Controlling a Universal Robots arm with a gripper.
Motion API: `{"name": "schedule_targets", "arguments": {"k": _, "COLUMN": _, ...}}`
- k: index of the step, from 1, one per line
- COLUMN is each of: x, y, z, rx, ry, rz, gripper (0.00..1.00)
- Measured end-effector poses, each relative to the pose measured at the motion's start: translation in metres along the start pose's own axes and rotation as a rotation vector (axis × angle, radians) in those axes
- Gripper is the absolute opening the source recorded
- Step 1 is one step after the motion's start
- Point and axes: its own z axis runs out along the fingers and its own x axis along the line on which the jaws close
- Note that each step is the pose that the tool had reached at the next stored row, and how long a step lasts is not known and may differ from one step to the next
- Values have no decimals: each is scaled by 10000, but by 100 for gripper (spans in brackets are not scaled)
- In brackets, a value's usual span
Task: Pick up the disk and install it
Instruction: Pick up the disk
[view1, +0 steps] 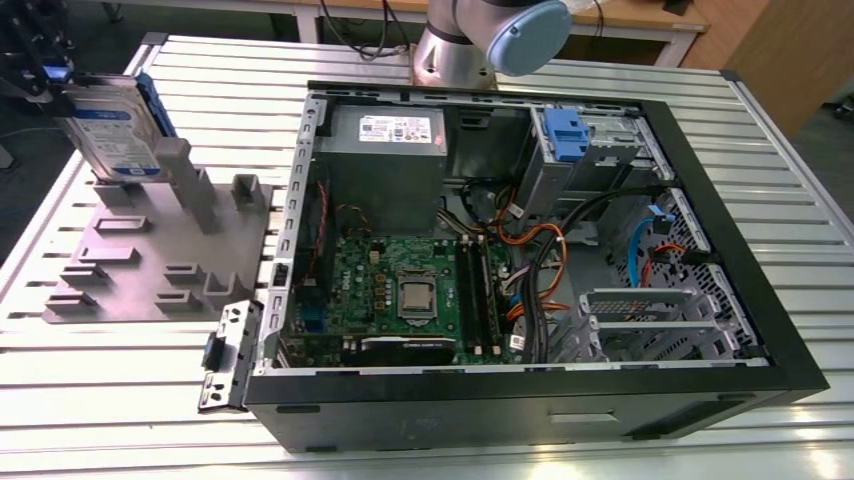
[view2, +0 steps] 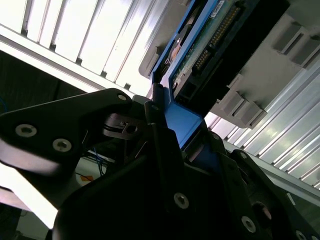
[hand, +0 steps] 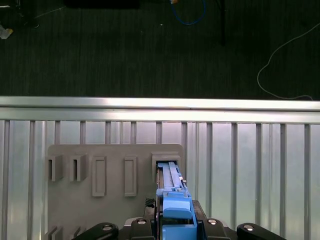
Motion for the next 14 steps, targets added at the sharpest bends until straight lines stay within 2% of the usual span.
{"name": "schedule_targets", "arguments": {"k": 14, "x": -1, "y": 0, "z": -54, "rx": 0, "ry": 0, "rz": 0, "gripper": 36}}
